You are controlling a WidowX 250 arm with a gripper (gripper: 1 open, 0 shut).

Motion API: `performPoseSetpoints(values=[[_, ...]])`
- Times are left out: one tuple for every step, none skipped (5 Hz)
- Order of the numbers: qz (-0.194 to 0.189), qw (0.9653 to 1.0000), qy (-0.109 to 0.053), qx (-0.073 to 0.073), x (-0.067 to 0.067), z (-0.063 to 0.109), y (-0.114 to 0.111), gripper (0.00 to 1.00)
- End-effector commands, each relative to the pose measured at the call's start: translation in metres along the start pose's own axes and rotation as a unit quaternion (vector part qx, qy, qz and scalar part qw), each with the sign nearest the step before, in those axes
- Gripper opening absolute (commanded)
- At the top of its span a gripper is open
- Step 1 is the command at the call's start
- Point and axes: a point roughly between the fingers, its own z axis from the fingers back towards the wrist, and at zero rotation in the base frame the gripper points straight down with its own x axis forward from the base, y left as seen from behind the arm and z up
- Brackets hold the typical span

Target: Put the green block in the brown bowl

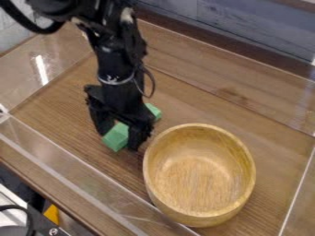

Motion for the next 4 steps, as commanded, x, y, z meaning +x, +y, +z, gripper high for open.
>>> performPoseSetpoints(values=[[-0.011,0.9995,-0.027,0.009,0.001,0.005,-0.006,1.00],[0.023,0.9992,-0.029,0.014,0.012,0.000,-0.002,1.00],[0.061,0.9976,-0.028,0.016,0.021,-0.004,0.002,1.00],[0.084,0.9959,-0.029,0.020,0.020,-0.005,0.022,1.00]])
